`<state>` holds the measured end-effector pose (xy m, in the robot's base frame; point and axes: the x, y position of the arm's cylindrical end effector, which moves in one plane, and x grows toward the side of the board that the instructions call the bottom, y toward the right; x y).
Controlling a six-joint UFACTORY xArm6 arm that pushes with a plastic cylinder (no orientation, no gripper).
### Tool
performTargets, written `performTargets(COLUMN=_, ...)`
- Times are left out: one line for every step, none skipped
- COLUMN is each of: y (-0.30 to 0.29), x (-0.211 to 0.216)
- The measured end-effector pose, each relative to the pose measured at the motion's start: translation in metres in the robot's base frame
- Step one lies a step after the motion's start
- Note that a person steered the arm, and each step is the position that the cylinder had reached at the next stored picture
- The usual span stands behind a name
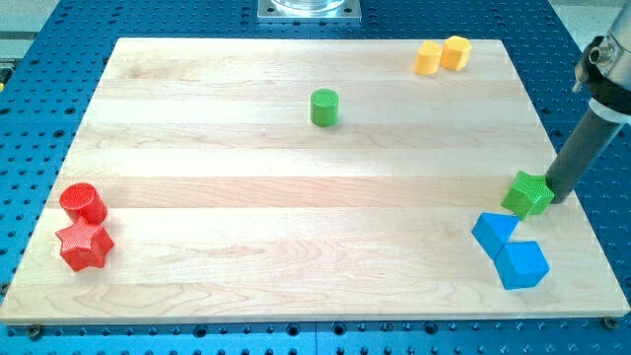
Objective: Push green blocks into blue blocks
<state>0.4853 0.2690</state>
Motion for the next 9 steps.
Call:
performTargets(y=-0.049, x=0.017)
performTargets(y=-0.061, x=-0.013)
performTargets(y=-0.194, x=-0.035)
performTargets(y=-0.297, x=-0.091)
performTargets(y=-0.280, x=-0.137)
performTargets(y=-0.206, x=-0.124)
performTargets(y=-0.173, x=-0.128)
performTargets(y=-0.141, x=-0.154)
performTargets(y=-0.108, x=-0.127)
